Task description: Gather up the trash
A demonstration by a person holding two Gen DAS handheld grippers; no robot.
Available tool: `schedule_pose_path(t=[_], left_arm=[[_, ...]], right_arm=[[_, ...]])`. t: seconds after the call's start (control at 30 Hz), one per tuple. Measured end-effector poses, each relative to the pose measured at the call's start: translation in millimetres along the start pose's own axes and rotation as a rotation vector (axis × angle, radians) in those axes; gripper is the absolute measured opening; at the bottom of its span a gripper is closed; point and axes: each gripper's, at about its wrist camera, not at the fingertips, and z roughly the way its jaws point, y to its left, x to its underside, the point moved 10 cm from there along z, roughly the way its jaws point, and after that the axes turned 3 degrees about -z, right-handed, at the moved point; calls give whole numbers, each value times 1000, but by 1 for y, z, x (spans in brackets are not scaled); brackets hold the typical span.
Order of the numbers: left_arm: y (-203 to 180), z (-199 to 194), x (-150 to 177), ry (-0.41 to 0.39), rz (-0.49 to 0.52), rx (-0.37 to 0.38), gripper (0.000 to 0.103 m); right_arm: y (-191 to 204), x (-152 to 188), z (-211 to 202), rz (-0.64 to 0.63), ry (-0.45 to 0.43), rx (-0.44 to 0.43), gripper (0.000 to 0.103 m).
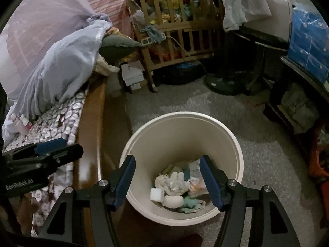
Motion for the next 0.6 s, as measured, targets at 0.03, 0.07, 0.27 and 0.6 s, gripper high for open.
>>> schedule_pose_path(t=[0.03, 0.07, 0.27, 0.6], left_arm=[[2, -5, 2, -9, -5, -2, 65], [4, -8, 3, -15, -9, -3, 65], [14, -42, 3, -88, -32, -32, 65], [22, -98, -5, -228, -36, -71, 65]], right_arm=[[2, -1, -5, -3, -9, 4, 62], [5, -3, -11, -7, -21, 8, 62], [19, -13, -45, -19, -91, 33, 63], [31, -23, -92, -26, -177, 80, 68]])
